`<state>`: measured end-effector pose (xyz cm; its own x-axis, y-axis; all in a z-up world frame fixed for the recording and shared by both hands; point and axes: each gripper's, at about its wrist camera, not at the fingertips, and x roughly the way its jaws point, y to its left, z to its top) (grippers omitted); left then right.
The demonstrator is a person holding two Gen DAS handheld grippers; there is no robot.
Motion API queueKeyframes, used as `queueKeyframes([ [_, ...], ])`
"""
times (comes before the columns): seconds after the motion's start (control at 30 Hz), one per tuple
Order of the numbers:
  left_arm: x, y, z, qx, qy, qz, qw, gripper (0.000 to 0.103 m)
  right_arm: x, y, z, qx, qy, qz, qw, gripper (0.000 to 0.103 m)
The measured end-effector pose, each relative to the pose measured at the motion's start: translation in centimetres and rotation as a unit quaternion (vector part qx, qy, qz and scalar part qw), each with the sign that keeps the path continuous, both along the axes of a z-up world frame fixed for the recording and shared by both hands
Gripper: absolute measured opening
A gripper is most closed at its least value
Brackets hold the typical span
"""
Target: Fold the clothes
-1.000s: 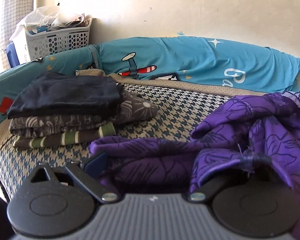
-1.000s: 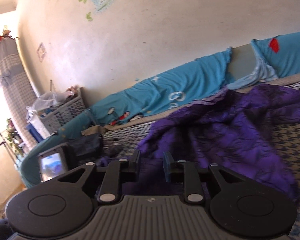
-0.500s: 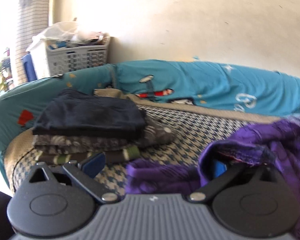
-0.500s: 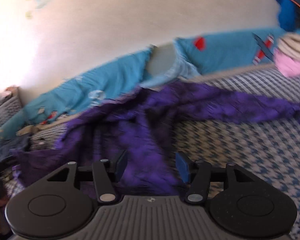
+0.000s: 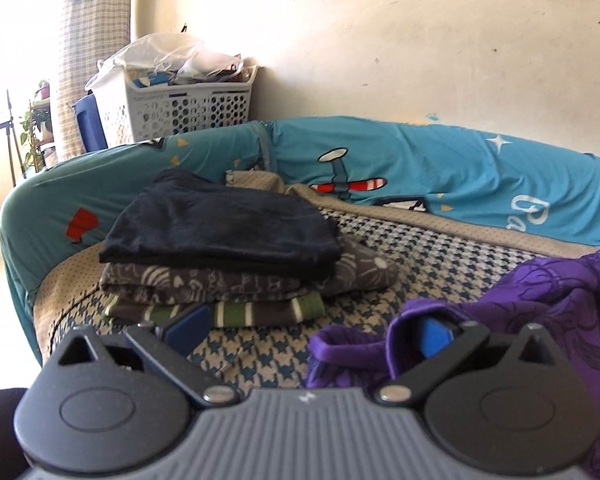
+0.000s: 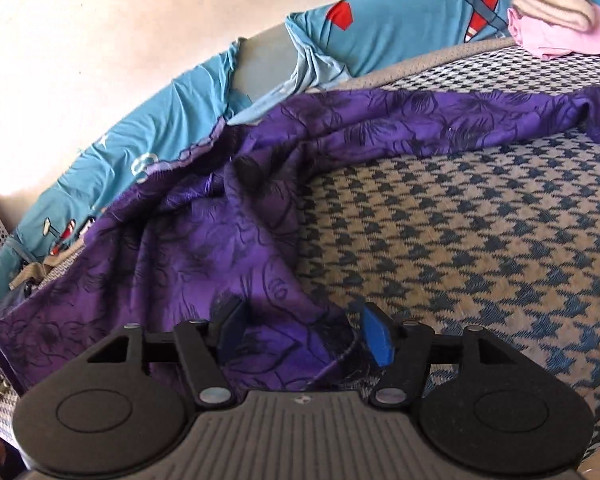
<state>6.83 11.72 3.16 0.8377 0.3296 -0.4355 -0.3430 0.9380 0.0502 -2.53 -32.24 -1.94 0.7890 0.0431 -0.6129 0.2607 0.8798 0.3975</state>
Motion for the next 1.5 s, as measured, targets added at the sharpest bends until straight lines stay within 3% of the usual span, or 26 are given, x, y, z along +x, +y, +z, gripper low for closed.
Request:
queueKeyframes([
  [0.03,0.0,0.0,-0.1,0.001,0.001,0.001,1.0,0.103,0.0,0.1,-0.1,-0.003,0.002,0.004,1.0,0.061],
  [0.1,0.0,0.0,-0.3,0.004,0.003,0.003,1.0,0.103,0.0,0.6,-0.2,-0.011,0.003,0.016,1.0,0.046],
  [0.17,-0.1,-0.1,-0.4,0.01,0.002,0.004,0.9999,0.103,-0.2,1.2,0.0,-0.027,-0.004,0.028,0.999,0.016],
  [0.23,-0.3,-0.3,-0.5,0.018,-0.001,0.002,0.9998,0.103,-0.4,1.8,0.3,-0.042,-0.012,0.038,0.998,0.012],
  [0.67,-1.7,-1.1,0.1,0.022,-0.016,-0.038,0.9989,0.103,-6.0,2.8,7.3,0.013,-0.179,0.016,0.984,0.007],
  [0.9,-2.7,-0.8,1.1,-0.005,-0.019,-0.057,0.9982,0.103,-7.6,2.6,12.0,0.003,-0.235,-0.015,0.972,0.007],
  [1.1,-2.6,-0.8,3.3,0.0,-0.04,-0.047,0.9981,0.103,-7.0,2.7,14.9,-0.012,-0.252,-0.02,0.967,0.007],
  [1.23,-2.0,-0.7,3.8,-0.008,-0.029,-0.044,0.9986,0.103,-5.1,2.3,15.6,-0.017,-0.251,-0.031,0.967,0.007],
  [1.5,-0.1,-0.8,3.3,0.009,-0.02,-0.04,0.999,0.103,0.3,2.5,13.4,-0.036,-0.219,-0.013,0.975,0.007],
])
